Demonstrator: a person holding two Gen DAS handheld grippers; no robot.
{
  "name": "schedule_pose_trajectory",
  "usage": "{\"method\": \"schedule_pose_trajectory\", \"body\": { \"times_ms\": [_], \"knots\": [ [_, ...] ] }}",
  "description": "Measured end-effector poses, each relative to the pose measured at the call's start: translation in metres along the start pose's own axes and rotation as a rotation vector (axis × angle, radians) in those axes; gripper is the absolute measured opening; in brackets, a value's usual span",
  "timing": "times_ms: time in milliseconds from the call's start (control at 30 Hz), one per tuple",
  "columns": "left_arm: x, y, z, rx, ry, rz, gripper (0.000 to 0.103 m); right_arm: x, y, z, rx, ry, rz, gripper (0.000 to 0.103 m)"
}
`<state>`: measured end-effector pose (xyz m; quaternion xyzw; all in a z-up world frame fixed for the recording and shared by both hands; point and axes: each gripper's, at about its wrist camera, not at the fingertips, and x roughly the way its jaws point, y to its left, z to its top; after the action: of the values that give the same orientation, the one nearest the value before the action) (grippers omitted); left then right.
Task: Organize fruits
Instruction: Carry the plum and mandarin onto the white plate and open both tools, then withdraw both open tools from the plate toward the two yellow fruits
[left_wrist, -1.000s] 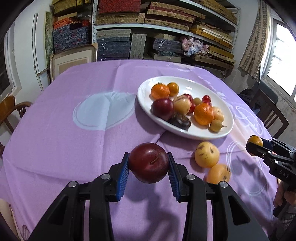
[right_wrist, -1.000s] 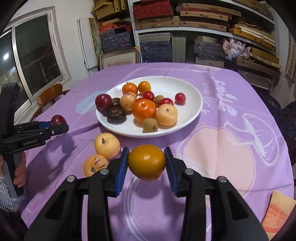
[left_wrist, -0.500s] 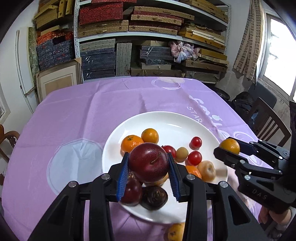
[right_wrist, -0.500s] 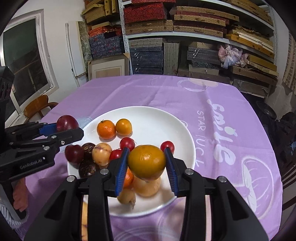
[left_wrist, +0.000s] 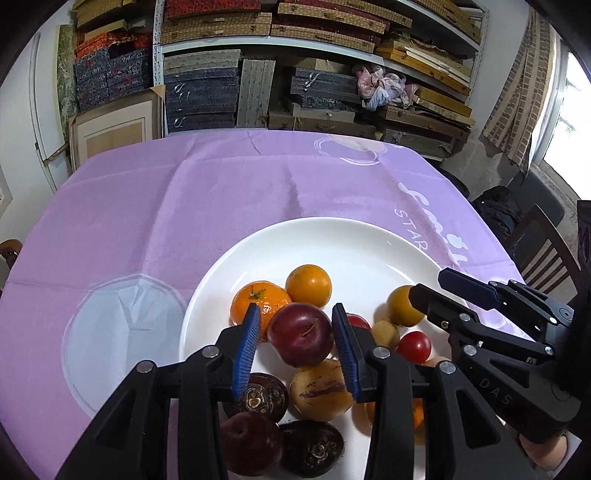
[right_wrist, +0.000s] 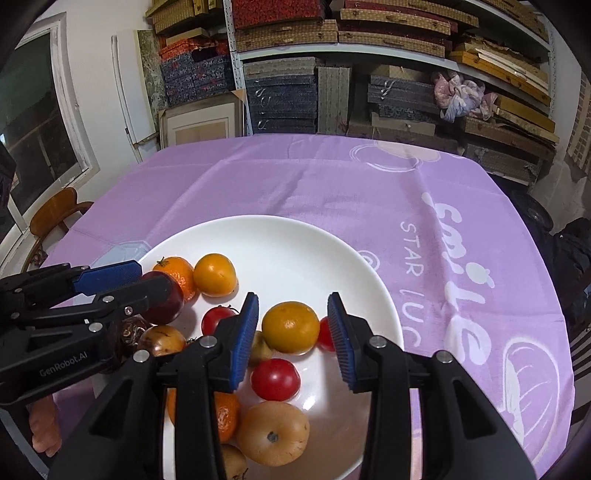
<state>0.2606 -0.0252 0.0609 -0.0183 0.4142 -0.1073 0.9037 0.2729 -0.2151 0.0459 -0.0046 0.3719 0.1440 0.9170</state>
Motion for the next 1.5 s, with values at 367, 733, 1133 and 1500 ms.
{"method": "schedule_pose_trajectory", "body": {
  "times_ms": [367, 733, 1133, 1500],
  "knots": [
    [-0.077, 0.003, -0.038, 0.032, -0.069, 0.013, 0.04, -0.102, 0.02, -0.039, -0.065, -0.147, 0.006, 0.058],
    [-0.12, -0.02, -0.126, 0.091, -0.042, -0.02, 0.056, -0.161, 0.011, -0.13, 0.026, -0.311, -0.042, 0.095],
    [-0.114, -0.067, -0.175, 0.184, -0.037, 0.0, 0.076, -0.158, -0.031, -0.153, 0.182, -0.355, -0.063, 0.097],
    [-0.084, -0.067, -0.179, 0.12, 0.022, 0.045, 0.076, -0.152, -0.032, -0.151, 0.191, -0.321, -0.052, 0.098]
  ]
}}
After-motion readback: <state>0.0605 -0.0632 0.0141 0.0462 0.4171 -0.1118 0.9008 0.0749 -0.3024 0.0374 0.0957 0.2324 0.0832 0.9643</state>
